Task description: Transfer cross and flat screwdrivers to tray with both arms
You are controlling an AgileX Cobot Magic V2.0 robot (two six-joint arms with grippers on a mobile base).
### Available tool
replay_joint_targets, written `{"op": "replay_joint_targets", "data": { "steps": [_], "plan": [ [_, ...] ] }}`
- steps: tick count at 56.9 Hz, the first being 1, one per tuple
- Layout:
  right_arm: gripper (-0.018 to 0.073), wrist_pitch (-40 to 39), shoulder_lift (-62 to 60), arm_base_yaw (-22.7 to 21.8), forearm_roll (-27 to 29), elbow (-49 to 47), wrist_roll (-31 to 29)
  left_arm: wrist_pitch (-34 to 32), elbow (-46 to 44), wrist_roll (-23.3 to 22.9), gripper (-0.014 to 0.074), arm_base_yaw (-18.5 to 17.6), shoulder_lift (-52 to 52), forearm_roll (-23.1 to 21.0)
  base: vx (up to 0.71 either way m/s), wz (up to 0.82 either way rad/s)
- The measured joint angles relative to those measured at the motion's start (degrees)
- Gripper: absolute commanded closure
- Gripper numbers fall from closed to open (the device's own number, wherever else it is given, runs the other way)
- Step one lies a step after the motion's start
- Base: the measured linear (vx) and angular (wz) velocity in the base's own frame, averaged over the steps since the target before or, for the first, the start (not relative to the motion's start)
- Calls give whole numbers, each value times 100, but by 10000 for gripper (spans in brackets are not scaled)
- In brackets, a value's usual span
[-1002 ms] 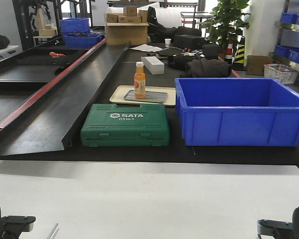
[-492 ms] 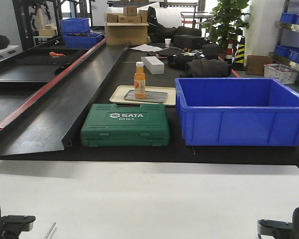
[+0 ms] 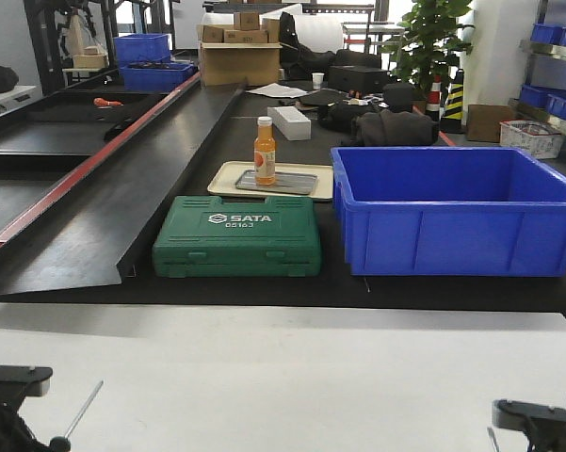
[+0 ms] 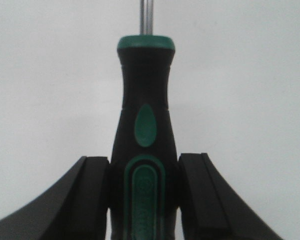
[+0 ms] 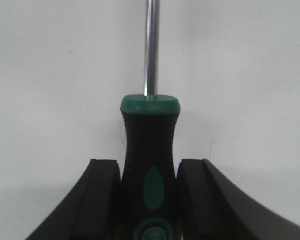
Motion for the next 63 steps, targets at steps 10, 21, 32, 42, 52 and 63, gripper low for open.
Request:
{"op": "replay_joint_targets", "data": {
  "steps": [10, 21, 32, 42, 52, 63],
  "plan": [
    [568, 85, -961, 0, 6, 6, 0, 52, 17, 0, 600, 0, -735, 0, 0, 0],
    [568, 223, -2180, 0, 10, 16, 0, 150, 23, 0, 600, 0, -1723, 0, 0, 0],
    [568, 260, -3419, 0, 10, 35, 0, 77, 29, 0, 600, 0, -2924, -57, 0, 0],
    [568, 340, -4467, 0, 10, 35, 0, -20, 29, 0, 597, 0, -3903, -119, 0, 0],
    [568, 403, -5392, 0, 10, 35, 0, 6, 29, 0, 597, 0, -4665, -131, 0, 0],
    [568, 368, -6249, 0, 10, 41, 0, 103, 29, 0, 597, 0, -5144, -131, 0, 0]
  ]
}}
